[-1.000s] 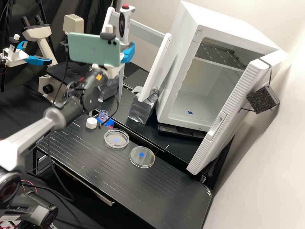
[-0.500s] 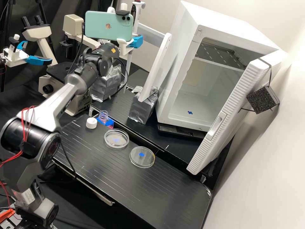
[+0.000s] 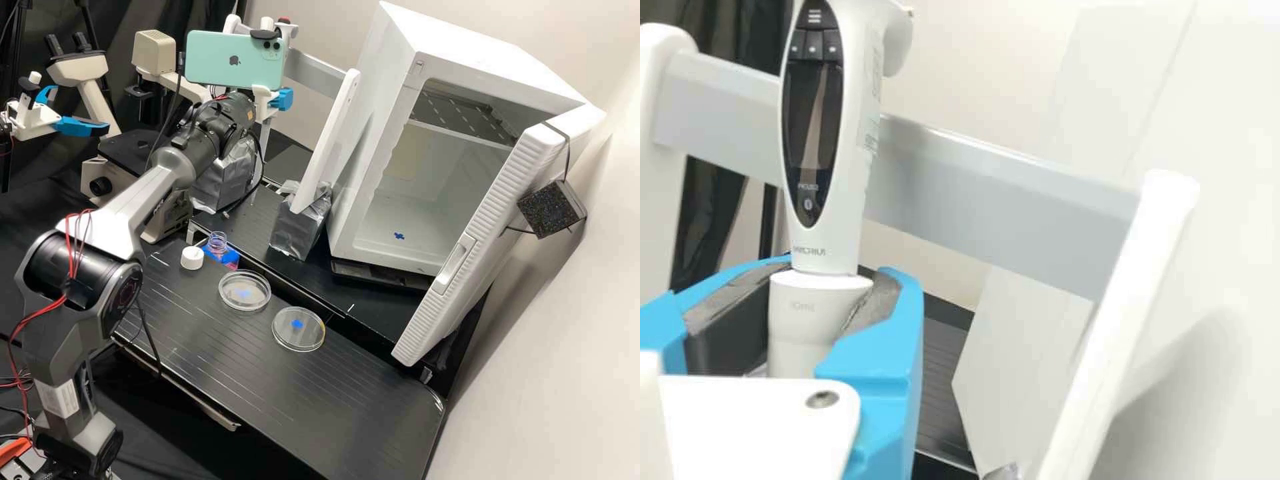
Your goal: Use the pipette
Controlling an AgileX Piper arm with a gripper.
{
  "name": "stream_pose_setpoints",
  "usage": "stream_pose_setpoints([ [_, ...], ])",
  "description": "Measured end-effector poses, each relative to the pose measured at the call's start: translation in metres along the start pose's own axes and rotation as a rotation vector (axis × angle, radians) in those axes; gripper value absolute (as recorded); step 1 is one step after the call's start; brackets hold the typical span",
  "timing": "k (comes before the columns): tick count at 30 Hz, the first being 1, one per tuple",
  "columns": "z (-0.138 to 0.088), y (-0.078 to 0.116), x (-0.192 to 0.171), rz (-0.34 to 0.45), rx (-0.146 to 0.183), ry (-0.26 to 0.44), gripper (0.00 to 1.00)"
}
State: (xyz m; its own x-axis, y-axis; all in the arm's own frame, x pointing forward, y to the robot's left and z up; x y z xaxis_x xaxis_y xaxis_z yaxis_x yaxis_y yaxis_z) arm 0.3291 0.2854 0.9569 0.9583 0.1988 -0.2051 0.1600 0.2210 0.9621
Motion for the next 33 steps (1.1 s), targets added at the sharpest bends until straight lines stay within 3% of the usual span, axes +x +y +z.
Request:
stream_pose_setpoints([
  [20,0.012,-0.016,0.017,-0.049,0.016,-0.03,0.0],
  [29,0.019,-0.024,0.022,-0.016,0.011,-0.031,0.0],
  [30,0.019,-0.025,0.023,-0.013,0.011,-0.029,1.0],
  [33,0.019,-0.028,0.023,-0.006,0.022,-0.027,1.0],
])
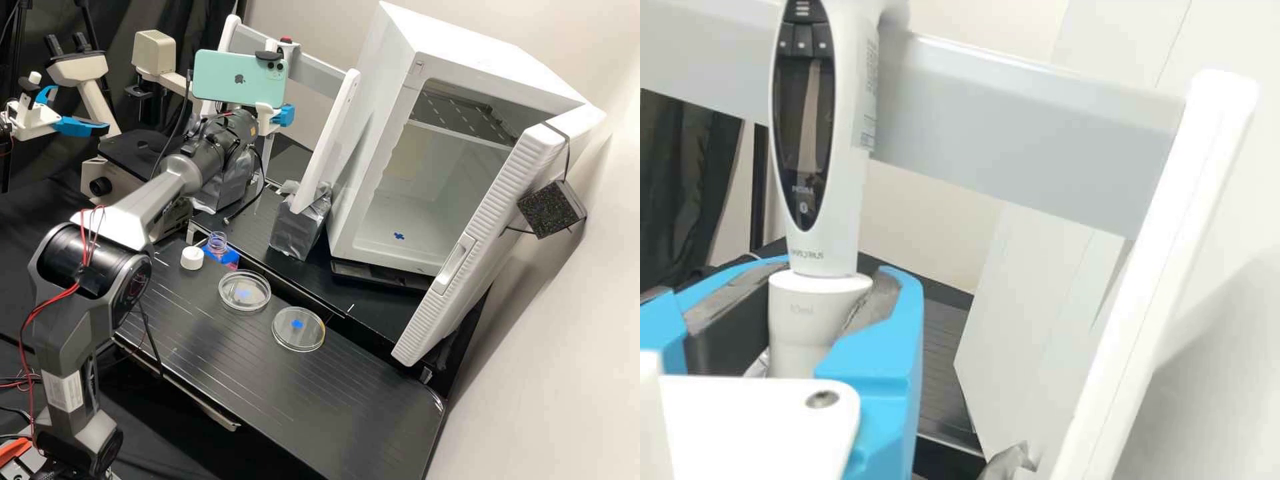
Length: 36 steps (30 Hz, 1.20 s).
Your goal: Use the pipette
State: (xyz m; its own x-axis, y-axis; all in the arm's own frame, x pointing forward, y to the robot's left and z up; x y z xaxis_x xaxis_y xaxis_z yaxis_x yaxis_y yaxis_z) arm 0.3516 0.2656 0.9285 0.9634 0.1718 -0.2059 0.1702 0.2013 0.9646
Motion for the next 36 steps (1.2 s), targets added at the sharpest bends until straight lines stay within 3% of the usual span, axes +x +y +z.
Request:
stream_pose_setpoints([
  [15,0.005,-0.012,0.003,0.01,0.011,0.007,1.0],
  [16,0.006,-0.013,0.003,0.011,0.022,0.008,1.0],
  [17,0.007,-0.015,0.003,0.014,0.009,0.009,1.0],
  [18,0.008,-0.017,0.002,0.009,0.037,0.011,1.0],
  [19,0.009,-0.019,0.001,0.002,0.039,0.01,1.0],
  [20,0.01,-0.021,0.0,-0.002,0.024,0.009,1.0],
  [24,0.017,-0.027,-0.014,0.008,0.031,-0.015,1.0],
  [26,0.025,-0.027,-0.027,0.045,0.028,-0.019,1.0],
  [30,0.031,-0.034,-0.059,0.136,0.064,0.01,1.0],
  [36,0.049,-0.047,-0.121,0.457,0.078,0.074,1.0],
])
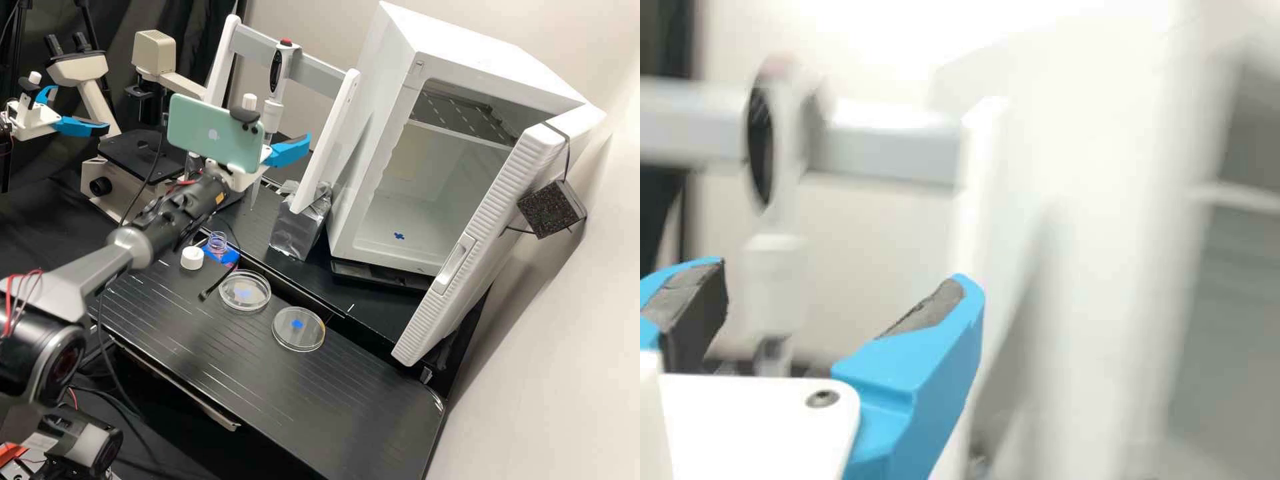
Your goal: Use the pipette
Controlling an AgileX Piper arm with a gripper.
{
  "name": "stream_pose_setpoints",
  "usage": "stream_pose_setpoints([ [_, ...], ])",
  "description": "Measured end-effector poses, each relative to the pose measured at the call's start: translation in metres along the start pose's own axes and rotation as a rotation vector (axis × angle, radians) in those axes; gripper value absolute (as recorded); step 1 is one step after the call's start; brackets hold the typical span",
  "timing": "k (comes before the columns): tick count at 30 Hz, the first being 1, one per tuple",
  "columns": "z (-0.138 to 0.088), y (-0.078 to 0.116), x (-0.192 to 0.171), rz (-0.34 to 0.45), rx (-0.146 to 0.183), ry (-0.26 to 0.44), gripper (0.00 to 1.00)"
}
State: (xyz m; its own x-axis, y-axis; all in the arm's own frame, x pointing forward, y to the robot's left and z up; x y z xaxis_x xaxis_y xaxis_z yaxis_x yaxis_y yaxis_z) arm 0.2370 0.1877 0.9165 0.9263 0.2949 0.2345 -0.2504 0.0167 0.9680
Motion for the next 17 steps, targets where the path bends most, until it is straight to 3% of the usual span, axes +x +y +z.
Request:
stream_pose_setpoints([
  [2,0.007,0.001,-0.017,0.101,-0.001,0.03,1.0],
  [5,0.021,-0.007,-0.037,0.187,0.003,0.053,1.0],
  [7,0.032,-0.014,-0.048,0.227,0.032,0.098,1.0],
  [12,0.05,-0.028,-0.062,0.176,0.047,0.116,1.0],
  [17,0.071,-0.041,-0.073,0.12,0.028,0.036,1.0],
])
